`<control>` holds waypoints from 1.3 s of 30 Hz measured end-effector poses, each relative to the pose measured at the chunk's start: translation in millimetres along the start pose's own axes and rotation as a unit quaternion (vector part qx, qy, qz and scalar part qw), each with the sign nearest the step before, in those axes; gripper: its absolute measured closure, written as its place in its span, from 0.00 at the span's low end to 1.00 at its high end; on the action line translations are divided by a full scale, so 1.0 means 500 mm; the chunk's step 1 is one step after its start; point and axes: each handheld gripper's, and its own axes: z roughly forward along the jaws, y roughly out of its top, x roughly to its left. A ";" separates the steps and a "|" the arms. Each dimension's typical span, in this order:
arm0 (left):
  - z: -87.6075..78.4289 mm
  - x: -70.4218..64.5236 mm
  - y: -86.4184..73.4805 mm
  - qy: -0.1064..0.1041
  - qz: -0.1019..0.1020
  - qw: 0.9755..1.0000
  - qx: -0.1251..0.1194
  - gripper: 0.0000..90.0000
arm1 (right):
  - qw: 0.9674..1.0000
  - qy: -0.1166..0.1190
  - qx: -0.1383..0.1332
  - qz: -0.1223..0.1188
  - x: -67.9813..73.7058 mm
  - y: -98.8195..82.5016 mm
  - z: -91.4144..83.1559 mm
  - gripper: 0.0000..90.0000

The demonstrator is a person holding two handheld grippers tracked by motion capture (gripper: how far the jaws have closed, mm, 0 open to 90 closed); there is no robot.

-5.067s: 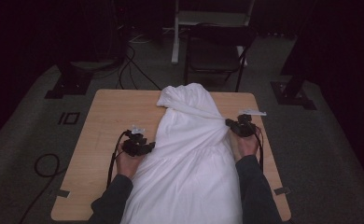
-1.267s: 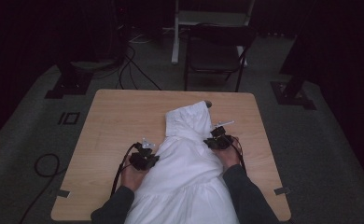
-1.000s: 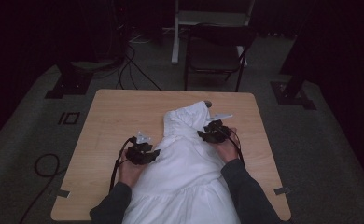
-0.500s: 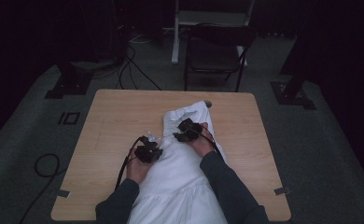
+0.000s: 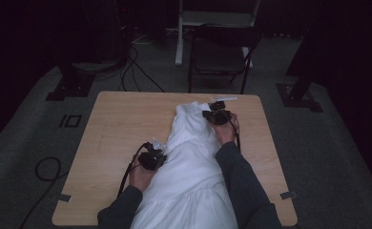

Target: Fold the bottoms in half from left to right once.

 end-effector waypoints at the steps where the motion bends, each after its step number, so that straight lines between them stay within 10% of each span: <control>1: -0.001 0.000 0.000 0.002 -0.002 1.000 0.001 0.94 | 1.000 -0.007 0.001 0.010 -0.018 -0.004 -0.005 0.99; 7: -0.006 0.008 0.006 -0.006 -0.023 1.000 -0.009 0.62 | 0.999 -0.026 -0.001 0.048 -0.086 -0.029 -0.021 0.86; 12: -0.027 0.018 0.031 -0.010 -0.024 0.999 -0.029 0.55 | 0.998 -0.009 0.017 0.051 -0.085 -0.051 -0.025 0.63; 22: -0.005 0.029 0.101 -0.001 -0.014 0.999 -0.029 0.53 | 0.994 0.010 0.089 0.057 -0.062 -0.134 0.018 0.56; 30: 0.050 0.047 0.135 0.008 -0.036 0.999 -0.014 0.53 | 0.993 -0.006 0.099 0.068 -0.081 -0.118 0.044 0.97; 39: 0.095 0.050 0.130 0.013 -0.044 0.999 0.010 0.54 | 0.992 -0.066 0.097 0.034 -0.082 -0.088 0.045 0.91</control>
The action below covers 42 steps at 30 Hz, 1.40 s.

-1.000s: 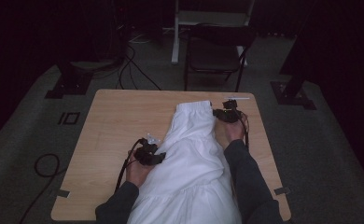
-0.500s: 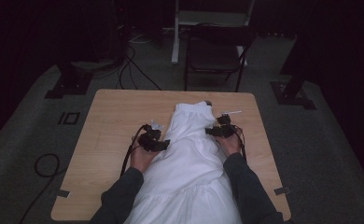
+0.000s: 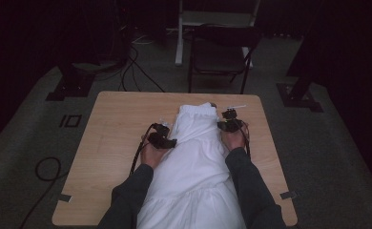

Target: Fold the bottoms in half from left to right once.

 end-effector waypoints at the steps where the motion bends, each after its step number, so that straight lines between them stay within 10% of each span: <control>1: 0.003 0.001 -0.001 -0.001 -0.002 1.000 0.002 0.55 | 1.000 0.001 0.007 -0.007 0.003 -0.005 0.006 0.87; 42: -0.071 -0.021 -0.103 -0.009 0.003 1.000 0.001 0.69 | 0.997 0.048 0.009 -0.060 0.057 -0.090 -0.017 0.82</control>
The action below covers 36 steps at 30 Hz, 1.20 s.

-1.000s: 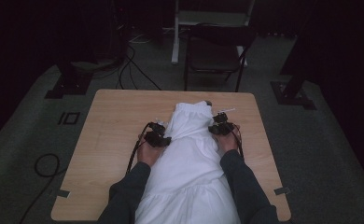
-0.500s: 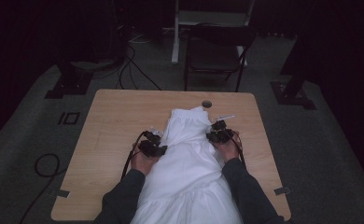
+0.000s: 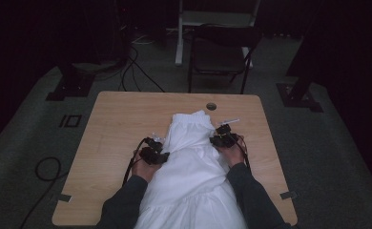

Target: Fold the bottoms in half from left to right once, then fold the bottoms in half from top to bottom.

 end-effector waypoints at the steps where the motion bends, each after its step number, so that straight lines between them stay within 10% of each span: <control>1: 0.000 0.000 0.000 0.000 0.000 1.000 0.000 0.69 | 1.000 0.000 0.000 -0.001 0.000 0.000 0.000 0.82; 9: -0.010 0.018 0.013 -0.018 -0.016 1.000 -0.010 0.60 | 1.000 0.011 0.005 -0.002 -0.011 0.011 -0.002 0.70; 19: -0.017 0.056 0.109 -0.011 -0.043 0.997 -0.058 0.53 | 0.996 0.012 -0.072 0.051 -0.064 0.073 -0.051 0.67; 30: 0.090 0.053 0.133 0.009 -0.045 0.999 -0.010 0.56 | 0.996 0.023 -0.032 0.074 -0.053 0.105 0.035 0.64; 36: 0.094 0.057 0.132 0.010 -0.058 0.998 -0.007 0.55 | 0.997 0.004 -0.030 0.074 -0.051 0.112 0.060 0.58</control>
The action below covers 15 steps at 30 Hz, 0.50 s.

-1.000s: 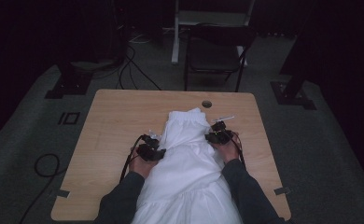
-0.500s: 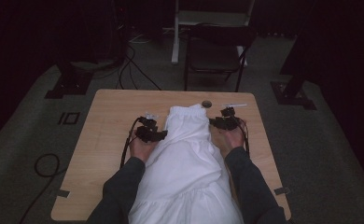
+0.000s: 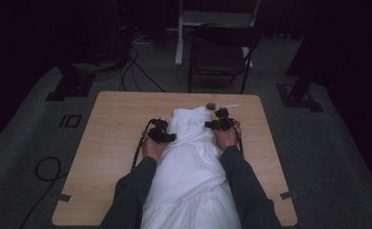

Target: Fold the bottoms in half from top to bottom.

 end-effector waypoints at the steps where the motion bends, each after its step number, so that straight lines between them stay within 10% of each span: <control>1: 0.001 0.001 -0.001 0.002 0.001 1.000 0.003 0.56 | 1.000 -0.001 0.011 0.011 -0.003 0.007 0.014 0.57; 4: 0.001 0.003 -0.002 0.000 0.001 1.000 0.002 0.57 | 1.000 -0.008 0.023 -0.019 0.006 0.018 0.022 0.84; 7: 0.001 0.002 -0.002 0.003 0.007 1.000 0.002 0.57 | 0.999 -0.019 0.007 -0.034 0.013 0.030 0.011 0.90; 10: 0.002 -0.002 -0.003 0.008 0.013 1.000 0.001 0.57 | 0.998 -0.024 -0.042 -0.048 0.022 0.055 -0.011 0.89; 15: 0.001 -0.003 -0.003 0.007 0.014 1.000 0.004 0.56 | 0.999 -0.020 0.004 -0.027 0.018 0.043 0.030 0.68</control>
